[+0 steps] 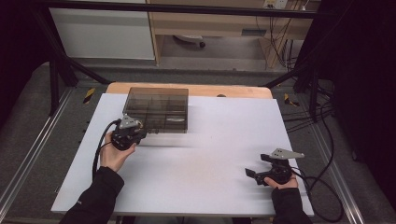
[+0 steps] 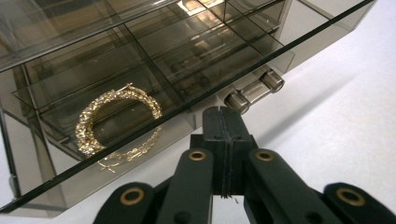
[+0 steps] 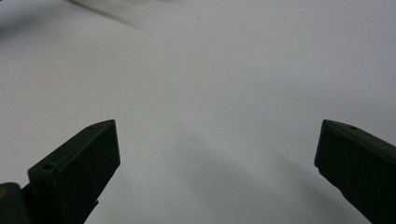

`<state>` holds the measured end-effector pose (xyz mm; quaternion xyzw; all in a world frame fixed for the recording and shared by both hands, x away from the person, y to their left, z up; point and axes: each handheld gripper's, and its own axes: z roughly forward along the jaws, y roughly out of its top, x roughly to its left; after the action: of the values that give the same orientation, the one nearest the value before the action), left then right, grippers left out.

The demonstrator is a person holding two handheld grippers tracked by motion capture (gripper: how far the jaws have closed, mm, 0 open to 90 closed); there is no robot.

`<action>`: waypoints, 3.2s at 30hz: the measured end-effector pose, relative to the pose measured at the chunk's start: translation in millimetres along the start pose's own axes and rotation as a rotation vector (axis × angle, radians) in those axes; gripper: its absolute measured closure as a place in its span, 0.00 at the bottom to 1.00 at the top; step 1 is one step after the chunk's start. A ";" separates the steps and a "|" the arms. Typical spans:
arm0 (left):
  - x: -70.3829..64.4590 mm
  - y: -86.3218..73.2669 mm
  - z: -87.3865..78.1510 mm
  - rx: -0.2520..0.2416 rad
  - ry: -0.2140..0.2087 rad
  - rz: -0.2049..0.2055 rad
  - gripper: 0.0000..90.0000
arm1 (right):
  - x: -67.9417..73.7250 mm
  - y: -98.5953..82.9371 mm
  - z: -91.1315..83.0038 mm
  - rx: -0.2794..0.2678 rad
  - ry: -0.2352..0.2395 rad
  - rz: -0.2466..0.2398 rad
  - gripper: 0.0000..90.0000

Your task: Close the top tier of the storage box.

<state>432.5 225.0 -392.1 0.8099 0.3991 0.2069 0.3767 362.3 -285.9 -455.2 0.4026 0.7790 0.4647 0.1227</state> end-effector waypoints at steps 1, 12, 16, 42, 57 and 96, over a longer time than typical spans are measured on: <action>-0.2 0.0 0.0 0.000 0.001 0.003 1.00 | 0.0 0.0 -0.1 0.001 0.001 0.000 0.01; 0.2 1.6 4.4 -0.010 0.006 0.003 1.00 | 0.0 0.0 0.1 0.000 0.000 0.001 0.01; 0.9 1.6 5.9 -0.016 0.010 -0.002 1.00 | 0.1 0.0 -0.2 0.001 0.000 0.003 0.01; 5.7 2.5 18.2 -0.040 0.024 -0.015 1.00 | -0.2 0.0 -0.4 0.002 0.000 0.001 0.01; 9.4 4.5 23.8 -0.052 0.045 -0.024 1.00 | 0.0 0.0 -0.6 0.002 0.000 0.003 0.01; 21.3 11.1 41.3 -0.073 0.098 -0.030 1.00 | -0.3 0.0 -0.9 0.000 0.001 0.005 0.01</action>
<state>476.8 219.2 -408.8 0.7786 0.4214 0.2551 0.3888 362.1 -286.7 -454.8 0.4043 0.7780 0.4653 0.1213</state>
